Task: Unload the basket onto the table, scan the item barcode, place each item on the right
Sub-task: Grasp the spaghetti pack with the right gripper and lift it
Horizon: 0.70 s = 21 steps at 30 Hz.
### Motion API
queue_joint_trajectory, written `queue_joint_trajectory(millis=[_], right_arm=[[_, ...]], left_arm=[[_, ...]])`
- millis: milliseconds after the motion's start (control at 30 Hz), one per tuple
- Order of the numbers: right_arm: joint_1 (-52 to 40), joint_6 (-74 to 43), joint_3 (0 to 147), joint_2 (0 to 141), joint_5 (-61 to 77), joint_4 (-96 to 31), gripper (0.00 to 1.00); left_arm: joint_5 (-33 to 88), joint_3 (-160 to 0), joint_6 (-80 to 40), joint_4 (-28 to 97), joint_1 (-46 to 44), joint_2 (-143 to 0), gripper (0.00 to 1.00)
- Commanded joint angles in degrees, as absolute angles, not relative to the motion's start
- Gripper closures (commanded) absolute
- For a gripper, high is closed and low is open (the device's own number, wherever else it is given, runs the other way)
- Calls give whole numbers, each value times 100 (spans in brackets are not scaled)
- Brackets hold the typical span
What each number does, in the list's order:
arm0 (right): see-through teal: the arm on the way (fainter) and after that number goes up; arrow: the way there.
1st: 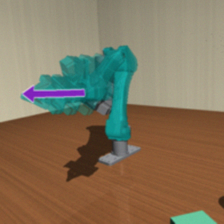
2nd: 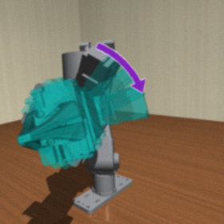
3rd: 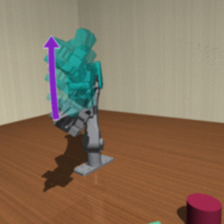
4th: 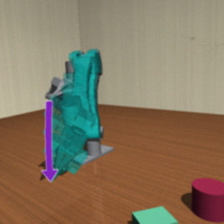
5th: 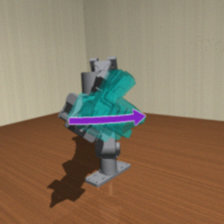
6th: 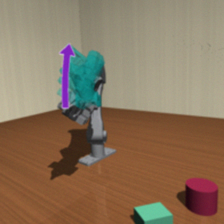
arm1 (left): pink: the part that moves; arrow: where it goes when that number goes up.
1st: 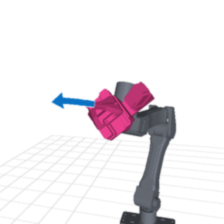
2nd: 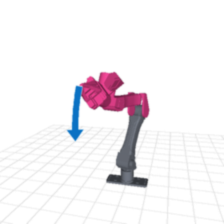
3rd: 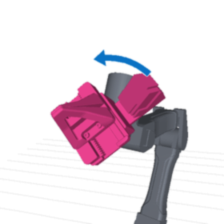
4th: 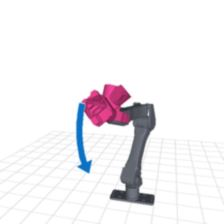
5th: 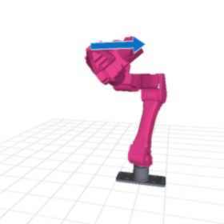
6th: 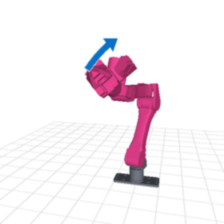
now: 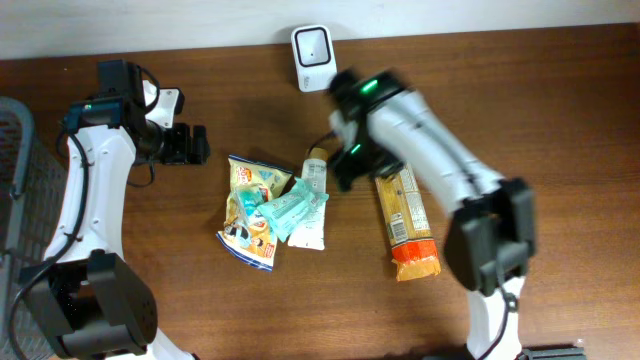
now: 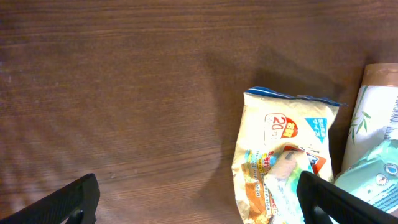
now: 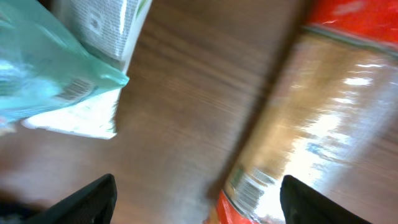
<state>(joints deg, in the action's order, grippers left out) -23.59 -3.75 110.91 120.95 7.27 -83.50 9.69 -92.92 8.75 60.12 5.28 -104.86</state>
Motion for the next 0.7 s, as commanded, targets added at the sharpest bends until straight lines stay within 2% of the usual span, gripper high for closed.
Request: queue_joint_trajectory(millis=[0, 100, 267, 367, 667], right_arm=[[-1120, 635, 11319, 11804, 1992, -8541, 18], [-14, 1673, 10626, 11834, 2786, -8499, 18], [727, 2080, 8871, 11834, 3236, -7397, 14], [788, 2080, 8108, 11834, 3603, -6726, 14], [368, 2051, 7666, 11843, 3988, -6077, 14]], left_arm=[[1031, -9271, 823, 6003, 543, -10510, 1], [1031, -9271, 823, 6003, 543, -10510, 1], [1031, -9271, 823, 6003, 543, -10510, 1], [1031, -9271, 823, 6003, 541, -10510, 1], [1028, -9271, 823, 6003, 543, -10510, 1]])
